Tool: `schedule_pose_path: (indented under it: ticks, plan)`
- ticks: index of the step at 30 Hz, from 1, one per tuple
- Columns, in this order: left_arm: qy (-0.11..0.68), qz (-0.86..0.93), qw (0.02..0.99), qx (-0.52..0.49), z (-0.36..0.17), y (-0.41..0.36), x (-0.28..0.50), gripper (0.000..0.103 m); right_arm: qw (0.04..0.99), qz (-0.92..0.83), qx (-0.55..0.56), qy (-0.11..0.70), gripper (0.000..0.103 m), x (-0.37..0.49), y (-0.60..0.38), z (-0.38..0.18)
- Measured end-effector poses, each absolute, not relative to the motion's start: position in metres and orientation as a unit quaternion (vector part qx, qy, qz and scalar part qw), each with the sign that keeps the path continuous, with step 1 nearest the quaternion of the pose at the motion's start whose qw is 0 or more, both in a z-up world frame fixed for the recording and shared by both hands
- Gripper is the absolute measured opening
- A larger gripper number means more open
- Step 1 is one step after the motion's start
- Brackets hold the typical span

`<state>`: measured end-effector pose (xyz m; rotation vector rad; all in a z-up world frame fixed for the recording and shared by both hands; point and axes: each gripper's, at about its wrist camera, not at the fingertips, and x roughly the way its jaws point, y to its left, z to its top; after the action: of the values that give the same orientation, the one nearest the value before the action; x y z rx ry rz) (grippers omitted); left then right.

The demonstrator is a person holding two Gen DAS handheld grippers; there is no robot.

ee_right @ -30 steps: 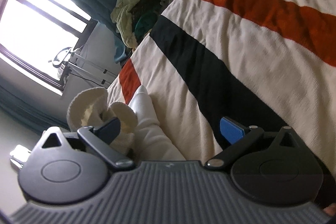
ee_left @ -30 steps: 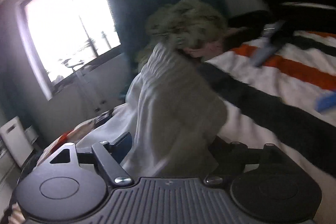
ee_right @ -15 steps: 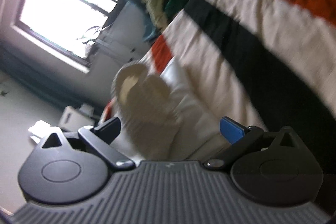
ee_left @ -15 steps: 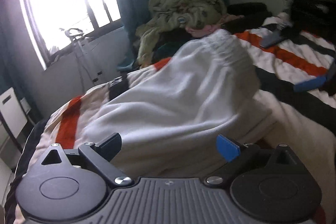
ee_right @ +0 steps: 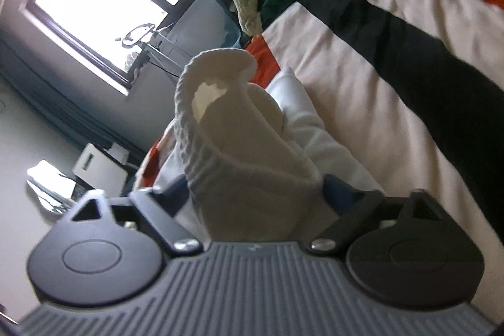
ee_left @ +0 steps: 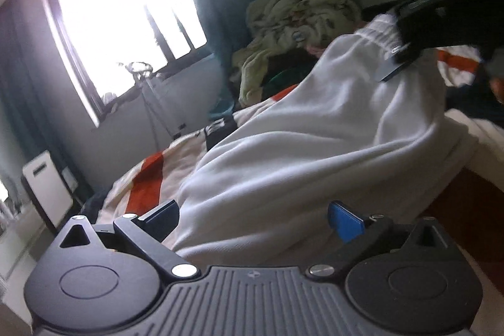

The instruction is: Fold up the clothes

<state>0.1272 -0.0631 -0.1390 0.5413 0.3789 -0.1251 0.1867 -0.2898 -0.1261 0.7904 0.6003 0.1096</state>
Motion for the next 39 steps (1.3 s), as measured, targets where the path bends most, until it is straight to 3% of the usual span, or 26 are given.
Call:
schedule_pose_path:
  ticks: [3, 4, 5, 9, 12, 16, 18, 20, 22, 30, 34, 36, 38, 39]
  plan:
    - [0.196, -0.058, 0.943, 0.264, -0.146, -0.063, 0.136, 0.103, 0.892, 0.037, 0.353, 0.279, 0.071, 0.198, -0.286, -0.124]
    - [0.197, -0.055, 0.942, 0.265, -0.147, -0.063, 0.139, 0.103, 0.898, 0.036, 0.343, 0.273, 0.056, 0.200, -0.286, -0.120]
    - [0.197, -0.052, 0.942, 0.266, -0.148, -0.063, 0.142, 0.103, 0.904, 0.037, 0.333, 0.265, 0.049, 0.202, -0.285, -0.116]
    - [0.198, -0.043, 0.943, 0.266, -0.151, -0.060, 0.145, 0.103, 0.935, 0.055, 0.296, 0.189, 0.038, 0.194, -0.287, -0.086]
    - [0.202, -0.025, 0.941, 0.270, -0.154, -0.056, 0.149, 0.103, 0.950, 0.046, 0.270, 0.151, 0.038, 0.187, -0.291, -0.073]
    - [0.215, 0.027, 0.935, 0.279, -0.158, -0.047, 0.155, 0.103, 0.933, -0.007, 0.284, 0.222, 0.040, 0.196, -0.306, -0.102]
    - [0.217, 0.049, 0.934, 0.281, -0.158, -0.042, 0.158, 0.103, 0.909, -0.015, 0.315, 0.271, 0.048, 0.202, -0.315, -0.123]
    - [0.224, 0.056, 0.937, 0.262, -0.155, -0.035, 0.160, 0.103, 0.895, -0.015, 0.335, 0.292, 0.071, 0.205, -0.319, -0.129]
    - [0.226, 0.062, 0.940, 0.249, -0.150, -0.030, 0.159, 0.103, 0.877, -0.014, 0.366, 0.311, 0.079, 0.204, -0.325, -0.128]
    - [0.230, 0.069, 0.945, 0.222, -0.141, -0.024, 0.150, 0.103, 0.853, 0.045, 0.462, 0.239, 0.080, 0.173, -0.361, -0.087]
    - [0.237, 0.071, 0.951, 0.186, -0.139, -0.020, 0.148, 0.103, 0.832, 0.099, 0.471, 0.276, 0.078, 0.214, -0.370, -0.087]
    - [0.239, 0.074, 0.954, 0.162, -0.137, -0.015, 0.148, 0.103, 0.829, 0.121, 0.468, 0.283, 0.062, 0.235, -0.369, -0.092]
    - [0.242, 0.080, 0.958, 0.132, -0.134, -0.008, 0.148, 0.103, 0.829, 0.144, 0.450, 0.297, 0.025, 0.255, -0.363, -0.096]
    - [0.243, 0.082, 0.960, 0.115, -0.133, -0.003, 0.148, 0.103, 0.832, 0.153, 0.442, 0.298, 0.018, 0.263, -0.361, -0.097]
